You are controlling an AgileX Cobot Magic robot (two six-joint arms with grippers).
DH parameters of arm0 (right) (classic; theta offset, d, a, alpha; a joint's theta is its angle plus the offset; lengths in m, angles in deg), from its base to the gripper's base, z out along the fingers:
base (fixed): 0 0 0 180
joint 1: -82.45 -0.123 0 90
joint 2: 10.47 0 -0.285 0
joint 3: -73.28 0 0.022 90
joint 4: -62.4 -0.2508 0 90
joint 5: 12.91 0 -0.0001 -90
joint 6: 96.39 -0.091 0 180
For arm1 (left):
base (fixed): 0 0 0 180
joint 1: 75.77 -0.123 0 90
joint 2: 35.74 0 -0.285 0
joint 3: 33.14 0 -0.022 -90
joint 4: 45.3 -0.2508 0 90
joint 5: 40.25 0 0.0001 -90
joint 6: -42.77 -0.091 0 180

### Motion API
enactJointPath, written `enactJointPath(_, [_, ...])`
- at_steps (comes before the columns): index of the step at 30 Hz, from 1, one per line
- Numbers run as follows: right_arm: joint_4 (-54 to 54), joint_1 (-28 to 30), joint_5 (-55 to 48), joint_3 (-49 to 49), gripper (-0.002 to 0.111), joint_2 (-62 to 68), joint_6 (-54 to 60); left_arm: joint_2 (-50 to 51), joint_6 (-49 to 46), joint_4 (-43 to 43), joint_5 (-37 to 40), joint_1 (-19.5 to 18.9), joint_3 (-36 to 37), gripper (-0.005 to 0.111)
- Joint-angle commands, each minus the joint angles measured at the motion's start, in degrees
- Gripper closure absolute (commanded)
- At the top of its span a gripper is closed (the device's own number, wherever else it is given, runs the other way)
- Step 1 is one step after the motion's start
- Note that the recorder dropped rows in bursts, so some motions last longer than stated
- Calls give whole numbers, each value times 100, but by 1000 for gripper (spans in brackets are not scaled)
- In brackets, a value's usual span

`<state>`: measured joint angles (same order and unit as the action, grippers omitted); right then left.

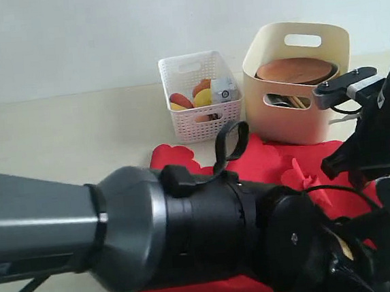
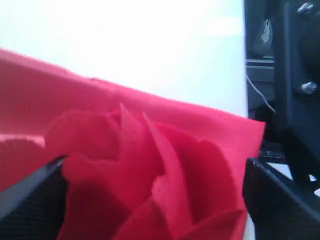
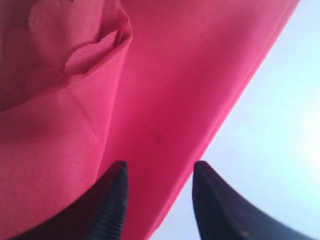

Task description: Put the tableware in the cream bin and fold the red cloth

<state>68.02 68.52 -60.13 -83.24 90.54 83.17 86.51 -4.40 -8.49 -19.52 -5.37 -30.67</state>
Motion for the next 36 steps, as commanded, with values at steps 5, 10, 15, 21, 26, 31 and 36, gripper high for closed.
enactJointPath(5, [56,-13,62,-39,58,-50,-28,-1137,710,-1364,-38,159,-50,20])
enactJointPath(10, [31,-13,62,-39,54,-50,-28,-1629,1876,-2573,54,-4,-50,20])
enactJointPath(15, [-224,-13,78,-39,54,-50,133,-2114,2654,-2973,483,-295,-50,21])
enactJointPath(21, [-1071,-13,287,-39,54,-50,800,-2787,3545,-3121,1407,-1212,-50,25])
enactJointPath(26, [-2190,-13,405,-39,54,-7,1756,-3286,3826,-3132,2211,-2188,1,60])
enactJointPath(31, [-2869,-13,394,-229,54,322,2343,-3916,3932,-3132,2300,-3182,420,106])
enactJointPath(36, [-2858,11,409,-637,46,816,2343,-4585,3932,-3132,2128,-4067,958,106])
